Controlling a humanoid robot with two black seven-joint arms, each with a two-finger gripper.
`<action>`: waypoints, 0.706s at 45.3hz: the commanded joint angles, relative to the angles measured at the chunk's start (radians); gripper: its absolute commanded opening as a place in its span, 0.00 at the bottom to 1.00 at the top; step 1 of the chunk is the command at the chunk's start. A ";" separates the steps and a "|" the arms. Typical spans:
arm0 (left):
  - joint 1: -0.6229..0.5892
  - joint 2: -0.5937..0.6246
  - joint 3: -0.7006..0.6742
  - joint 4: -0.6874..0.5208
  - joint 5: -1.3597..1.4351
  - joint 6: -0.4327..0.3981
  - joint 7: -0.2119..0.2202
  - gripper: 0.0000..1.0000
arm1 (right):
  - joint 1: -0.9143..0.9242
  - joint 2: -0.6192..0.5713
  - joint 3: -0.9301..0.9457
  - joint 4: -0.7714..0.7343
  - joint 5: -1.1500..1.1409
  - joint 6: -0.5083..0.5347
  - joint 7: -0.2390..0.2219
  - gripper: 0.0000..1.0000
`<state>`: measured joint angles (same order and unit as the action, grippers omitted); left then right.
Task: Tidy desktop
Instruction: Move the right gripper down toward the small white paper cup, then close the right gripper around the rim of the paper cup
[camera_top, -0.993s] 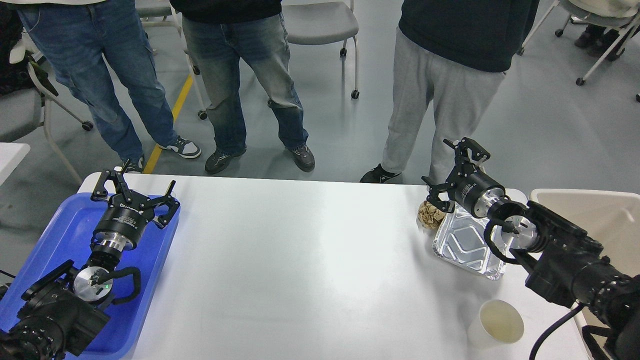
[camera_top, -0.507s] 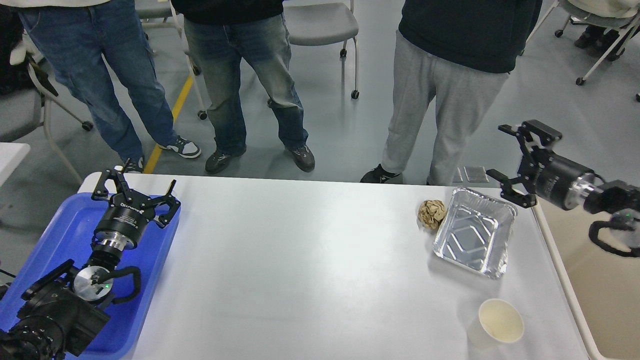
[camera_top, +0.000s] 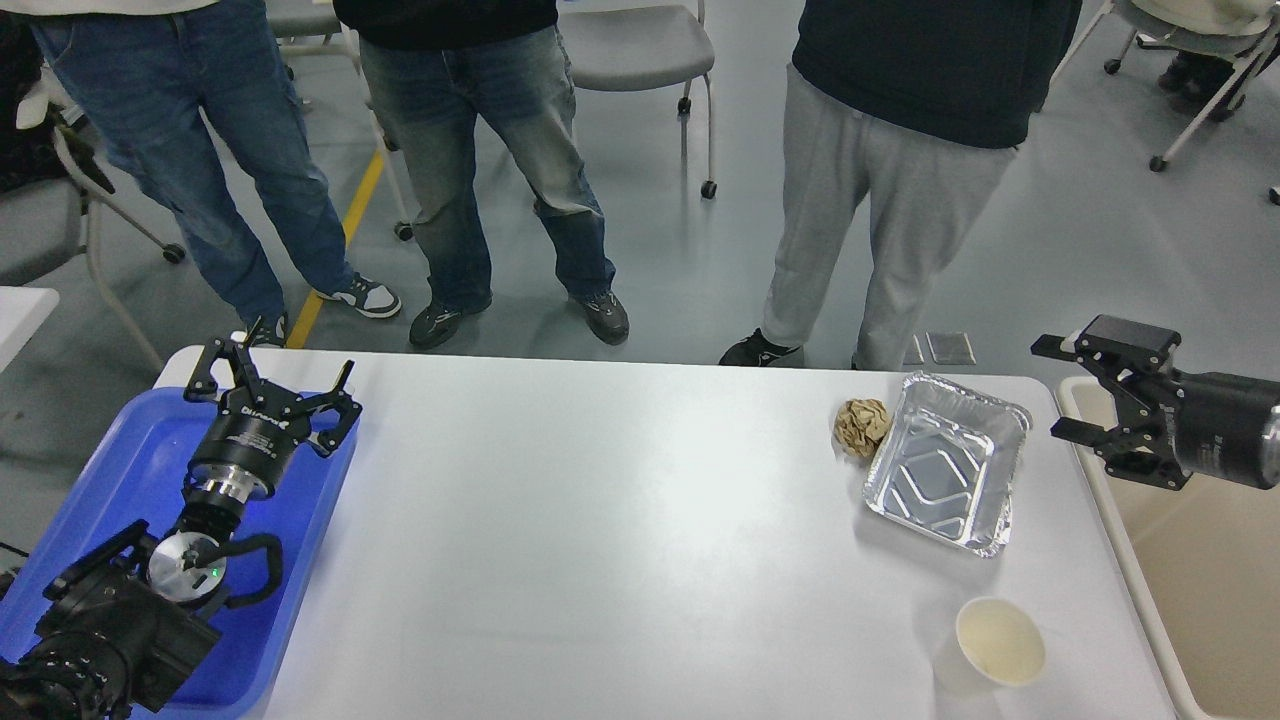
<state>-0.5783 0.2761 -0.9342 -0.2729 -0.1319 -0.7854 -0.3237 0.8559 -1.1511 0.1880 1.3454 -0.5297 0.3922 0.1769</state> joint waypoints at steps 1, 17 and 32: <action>0.000 0.000 0.000 0.000 0.000 0.000 0.000 1.00 | 0.002 -0.107 -0.100 0.198 -0.321 -0.001 0.003 1.00; 0.002 0.000 0.000 0.000 0.000 0.000 0.000 1.00 | 0.002 -0.001 -0.239 0.201 -0.667 -0.099 -0.004 1.00; 0.002 0.000 0.000 0.000 0.000 0.000 0.000 1.00 | -0.008 0.140 -0.301 0.075 -0.668 -0.222 -0.004 1.00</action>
<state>-0.5776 0.2761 -0.9342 -0.2730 -0.1319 -0.7854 -0.3237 0.8534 -1.0941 -0.0449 1.4872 -1.1578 0.2347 0.1738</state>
